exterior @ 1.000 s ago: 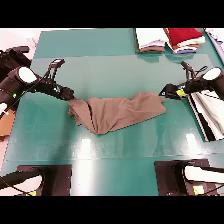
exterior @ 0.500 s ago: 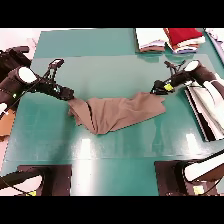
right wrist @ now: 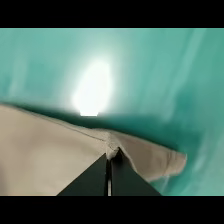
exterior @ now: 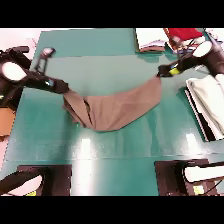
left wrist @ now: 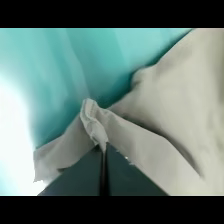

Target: Fold the shirts.

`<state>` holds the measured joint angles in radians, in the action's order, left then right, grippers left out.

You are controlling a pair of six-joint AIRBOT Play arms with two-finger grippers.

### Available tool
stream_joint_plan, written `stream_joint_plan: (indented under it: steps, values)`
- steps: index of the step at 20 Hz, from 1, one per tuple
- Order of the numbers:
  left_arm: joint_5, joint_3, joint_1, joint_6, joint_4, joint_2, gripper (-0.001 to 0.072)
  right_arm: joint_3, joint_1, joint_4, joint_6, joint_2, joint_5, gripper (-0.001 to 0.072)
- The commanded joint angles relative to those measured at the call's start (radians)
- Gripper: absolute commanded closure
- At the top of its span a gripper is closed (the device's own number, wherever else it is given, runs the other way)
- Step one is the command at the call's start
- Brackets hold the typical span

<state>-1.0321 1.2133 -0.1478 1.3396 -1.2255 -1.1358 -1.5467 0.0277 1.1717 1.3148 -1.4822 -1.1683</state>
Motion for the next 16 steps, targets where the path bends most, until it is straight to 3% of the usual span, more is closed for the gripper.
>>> stream_joint_plan:
  steps: [1, 5, 9, 14, 16]
  values:
    - [0.037, 0.142, 0.001, 0.074, -0.155, 0.194, 0.0683, -0.088, -0.001, 0.036, 0.0, 0.214, 0.005, 0.0693]
    - [0.059, 0.395, 0.001, 0.076, -0.188, 0.405, 0.0683, -0.217, -0.001, 0.036, 0.001, 0.456, 0.005, 0.0693]
    - [0.069, 0.574, 0.001, 0.101, -0.189, 0.493, 0.0683, -0.335, 0.042, 0.037, 0.035, 0.598, 0.003, 0.0694]
    - [0.108, 0.666, 0.001, 0.101, -0.192, 0.484, 0.0683, -0.472, 0.237, 0.027, 0.09, 0.583, -0.156, 0.0695]
    - [0.03, 0.666, 0.001, 0.101, -0.211, 0.434, 0.0683, -0.53, 0.26, 0.026, 0.1, 0.51, -0.227, 0.0695]
